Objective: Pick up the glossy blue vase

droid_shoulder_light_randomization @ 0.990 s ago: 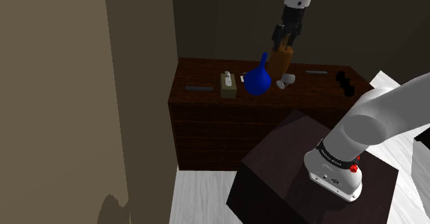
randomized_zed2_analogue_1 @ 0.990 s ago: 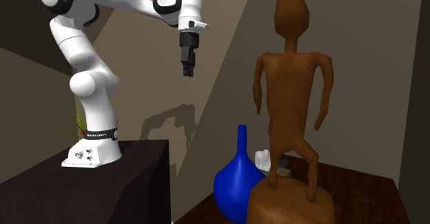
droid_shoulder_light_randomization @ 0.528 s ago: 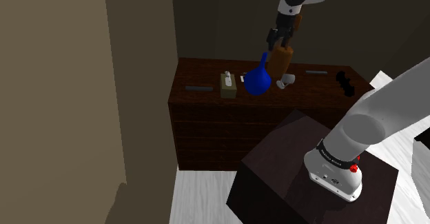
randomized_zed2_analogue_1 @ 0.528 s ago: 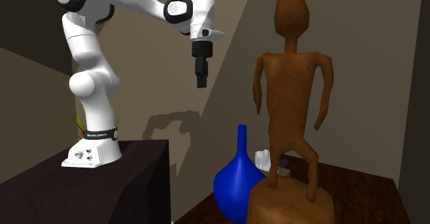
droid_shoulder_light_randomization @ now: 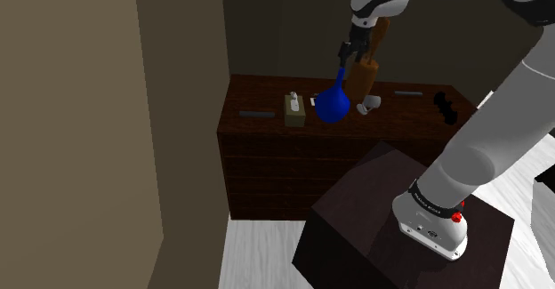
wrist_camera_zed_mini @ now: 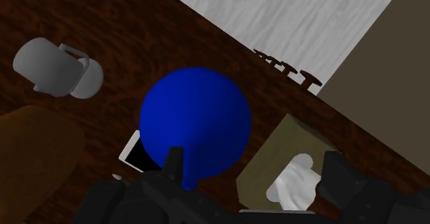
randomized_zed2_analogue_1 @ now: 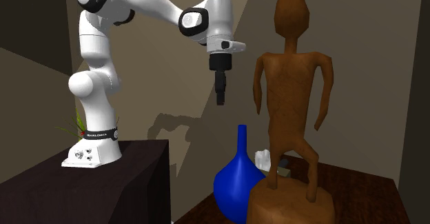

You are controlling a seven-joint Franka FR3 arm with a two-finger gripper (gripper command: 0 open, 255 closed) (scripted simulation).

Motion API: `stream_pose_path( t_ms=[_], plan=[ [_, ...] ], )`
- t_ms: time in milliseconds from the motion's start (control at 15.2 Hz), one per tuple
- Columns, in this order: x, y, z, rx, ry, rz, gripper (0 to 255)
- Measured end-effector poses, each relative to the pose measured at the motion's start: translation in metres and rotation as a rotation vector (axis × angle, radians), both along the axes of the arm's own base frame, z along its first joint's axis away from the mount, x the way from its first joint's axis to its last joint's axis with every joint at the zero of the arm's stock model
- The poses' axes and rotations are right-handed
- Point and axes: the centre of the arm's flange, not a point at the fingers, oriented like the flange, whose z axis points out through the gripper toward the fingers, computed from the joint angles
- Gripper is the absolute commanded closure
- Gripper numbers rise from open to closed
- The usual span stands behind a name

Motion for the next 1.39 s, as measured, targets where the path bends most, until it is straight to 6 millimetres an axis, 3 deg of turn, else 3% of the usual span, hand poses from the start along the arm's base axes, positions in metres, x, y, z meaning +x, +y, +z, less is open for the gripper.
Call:
stream_pose_path(
  t_ms=[462, 990, 1056, 1386],
  plan=[
    [0.052, -0.059, -0.037, 0.001, -0.028, -0.013, 0],
    [0.056, -0.065, -0.078, 0.001, -0.031, -0.013, 0],
    [0.056, -0.064, -0.08, 0.001, -0.031, -0.013, 255],
    [0.057, -0.064, -0.081, 0.001, -0.033, -0.013, 255]
  ],
)
